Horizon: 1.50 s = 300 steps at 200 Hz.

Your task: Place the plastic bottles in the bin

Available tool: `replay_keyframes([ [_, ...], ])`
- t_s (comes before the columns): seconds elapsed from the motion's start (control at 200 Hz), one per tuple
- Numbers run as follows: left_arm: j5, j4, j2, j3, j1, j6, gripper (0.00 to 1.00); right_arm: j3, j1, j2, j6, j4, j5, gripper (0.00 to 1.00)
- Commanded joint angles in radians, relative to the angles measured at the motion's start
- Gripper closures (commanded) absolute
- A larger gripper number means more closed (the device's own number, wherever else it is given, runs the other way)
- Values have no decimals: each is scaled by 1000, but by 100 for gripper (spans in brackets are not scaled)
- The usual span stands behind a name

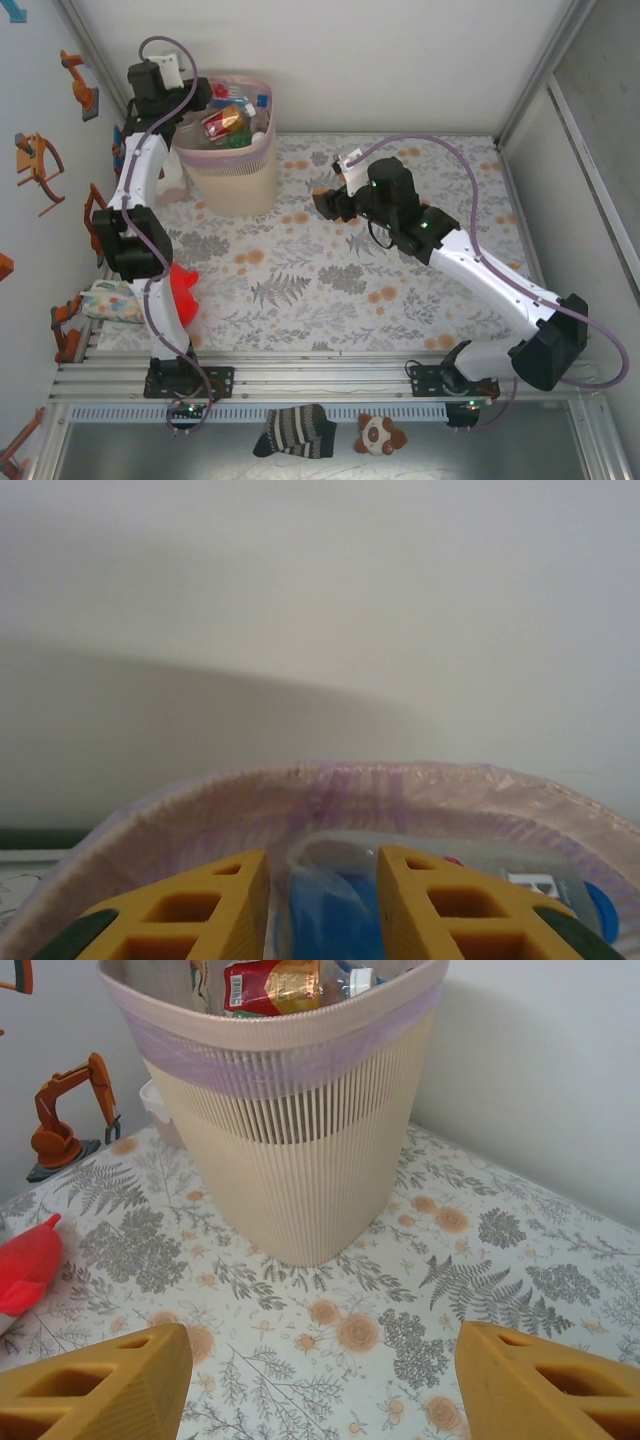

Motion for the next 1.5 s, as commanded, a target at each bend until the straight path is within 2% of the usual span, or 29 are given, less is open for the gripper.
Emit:
replay_keyframes([
  [0.0,23,47,-90,-72,-3,-21,66,-5,9,-32,5,-3,38,31],
  [0.265,53,140,-260,-155,0,-56,65,-15,6,-61,-18,-7,126,30],
  [0.471,14,160,-431,-305,0,-25,63,-26,-37,-92,-29,-32,177,29],
  [0.776,-87,117,-762,-699,-13,38,60,-76,-209,-139,-3,-112,276,26],
  [1.016,-285,13,-987,-989,-152,158,53,-165,-370,-150,22,-136,315,19],
  [1.127,-342,12,-1044,-1104,-177,145,46,-212,-435,-139,47,-118,327,9],
  [1.187,-369,11,-1066,-1154,-180,134,36,-237,-468,-128,54,-101,333,1],
  [1.307,-467,35,-1069,-1242,-180,129,14,-293,-521,-96,49,-39,338,1],
  [1.382,-553,60,-1042,-1281,-180,131,1,-327,-540,-70,40,14,391,1],
  [1.412,-587,73,-1026,-1295,-180,131,4,-337,-544,-56,40,37,430,1],
  [1.497,-660,107,-966,-1325,-180,134,4,-365,-557,-8,37,113,529,1],
])
